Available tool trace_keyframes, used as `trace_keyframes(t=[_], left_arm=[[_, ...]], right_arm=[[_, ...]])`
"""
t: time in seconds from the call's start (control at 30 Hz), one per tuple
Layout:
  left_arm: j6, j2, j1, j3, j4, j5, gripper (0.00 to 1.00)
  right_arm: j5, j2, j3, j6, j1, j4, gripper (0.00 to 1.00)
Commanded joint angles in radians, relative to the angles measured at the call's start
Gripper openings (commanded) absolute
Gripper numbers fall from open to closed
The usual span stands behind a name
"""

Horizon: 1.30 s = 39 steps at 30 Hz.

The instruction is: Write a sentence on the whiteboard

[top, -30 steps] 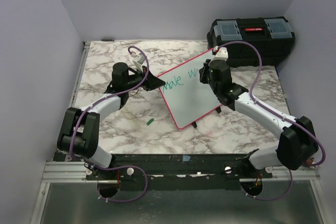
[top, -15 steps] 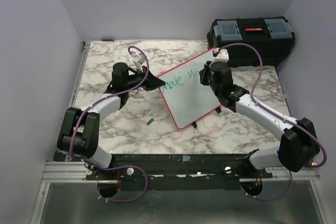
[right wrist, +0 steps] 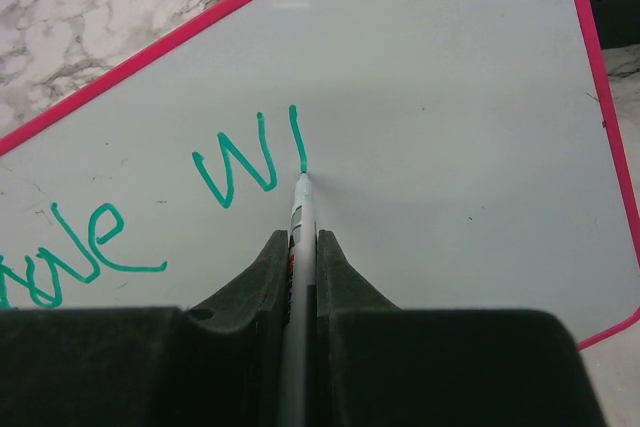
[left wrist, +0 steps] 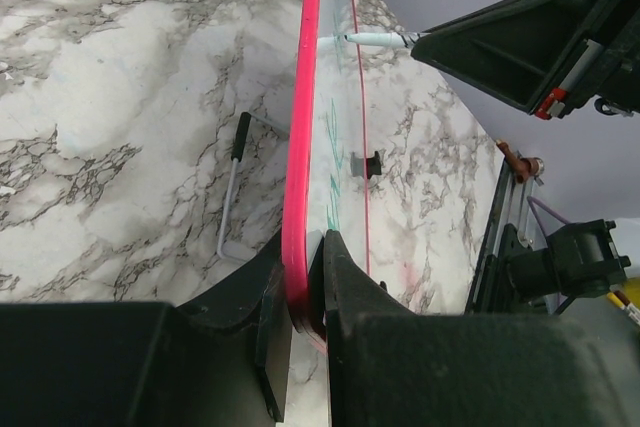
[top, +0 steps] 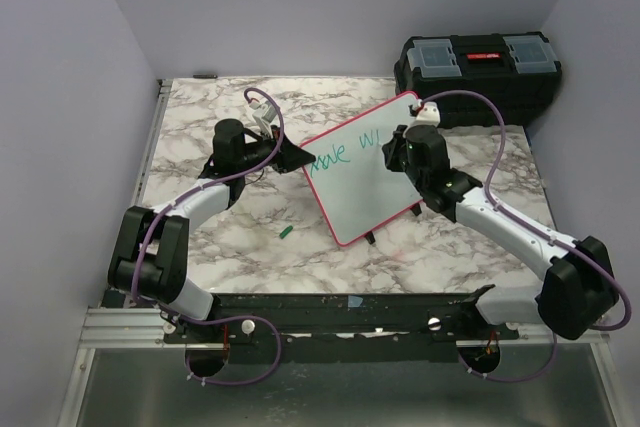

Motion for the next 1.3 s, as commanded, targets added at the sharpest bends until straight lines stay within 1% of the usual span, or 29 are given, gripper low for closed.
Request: trace_keyframes(t=[0.0,0.3,0.67,0.73,0.9,1.27], left_arm=[[0.139,-0.021,-0.006,0.002,-0.009,0.008,0.00],[0.137,-0.020,-0.007,0.002,-0.009,0.008,0.00],[0.140,-0.019,-0.007,0.003,-0.011,0.009,0.00],[0.140,-0.018,-0.007,0.003,-0.011,0.008,0.00],[0.145,-0.015,-0.007,0.005,-0.015,0.008,0.00],[0.143,-0.006,-0.007,0.011,-0.014,0.006,0.00]], right_arm=[[-0.020,-0.039,0.033,0.005,-0.004,-0.035,0.01],[-0.011,-0.027,0.106,-0.008,-0.004,-0.032,0.01],[-0.015,0.076,0.187,-0.011,-0.007,-0.009,0.01],[-0.016,0.092,0.195,-0.013,-0.006,0.021,0.01],[0.000,0.119,0.192,-0.028,-0.007,0.023,0.01],[0.034,0.095,0.127,-0.039,-0.017,0.019,0.01]])
